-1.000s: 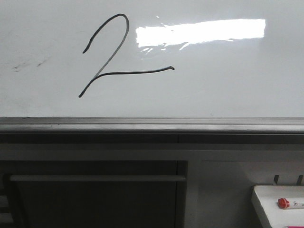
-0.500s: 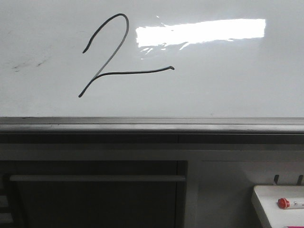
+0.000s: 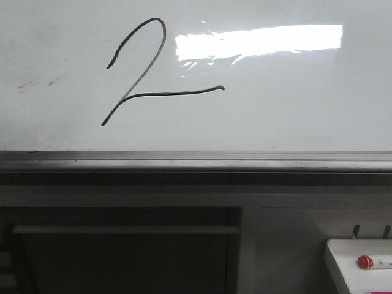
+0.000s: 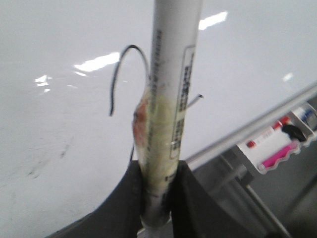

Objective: Write number 2 on whiteboard

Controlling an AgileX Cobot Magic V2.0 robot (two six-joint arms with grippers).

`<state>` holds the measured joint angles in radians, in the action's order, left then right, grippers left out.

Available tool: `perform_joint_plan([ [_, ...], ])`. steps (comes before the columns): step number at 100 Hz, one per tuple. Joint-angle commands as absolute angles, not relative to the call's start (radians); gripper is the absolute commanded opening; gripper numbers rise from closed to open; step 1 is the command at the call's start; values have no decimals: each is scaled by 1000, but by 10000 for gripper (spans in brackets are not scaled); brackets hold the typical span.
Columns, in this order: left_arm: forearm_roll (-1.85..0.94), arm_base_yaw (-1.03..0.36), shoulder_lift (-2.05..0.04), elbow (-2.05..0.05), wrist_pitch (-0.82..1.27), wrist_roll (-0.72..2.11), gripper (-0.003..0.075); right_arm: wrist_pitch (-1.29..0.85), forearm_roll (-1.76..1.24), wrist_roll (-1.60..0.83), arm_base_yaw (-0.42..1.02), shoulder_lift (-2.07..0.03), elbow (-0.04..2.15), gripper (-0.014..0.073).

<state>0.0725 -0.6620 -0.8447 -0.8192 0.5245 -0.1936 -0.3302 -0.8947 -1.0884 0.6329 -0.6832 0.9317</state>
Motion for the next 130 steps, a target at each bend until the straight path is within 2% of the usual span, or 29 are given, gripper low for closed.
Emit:
perform_joint_plan([
  [1, 89, -591, -863, -810, 351, -296, -20, -270, -918, -1062, 596, -645, 880, -74],
  [18, 85, -498, -970, -804, 287, -307, -20, -248, -965, -1034, 590, -609, 742, -74],
  [51, 85, -490, -1176, -804, 194, -307, -20, -216, -989, -1034, 590, -609, 706, -74],
  [130, 85, -490, -1299, -804, 103, -307, -20, -272, -1015, -1034, 590, -609, 706, -74],
])
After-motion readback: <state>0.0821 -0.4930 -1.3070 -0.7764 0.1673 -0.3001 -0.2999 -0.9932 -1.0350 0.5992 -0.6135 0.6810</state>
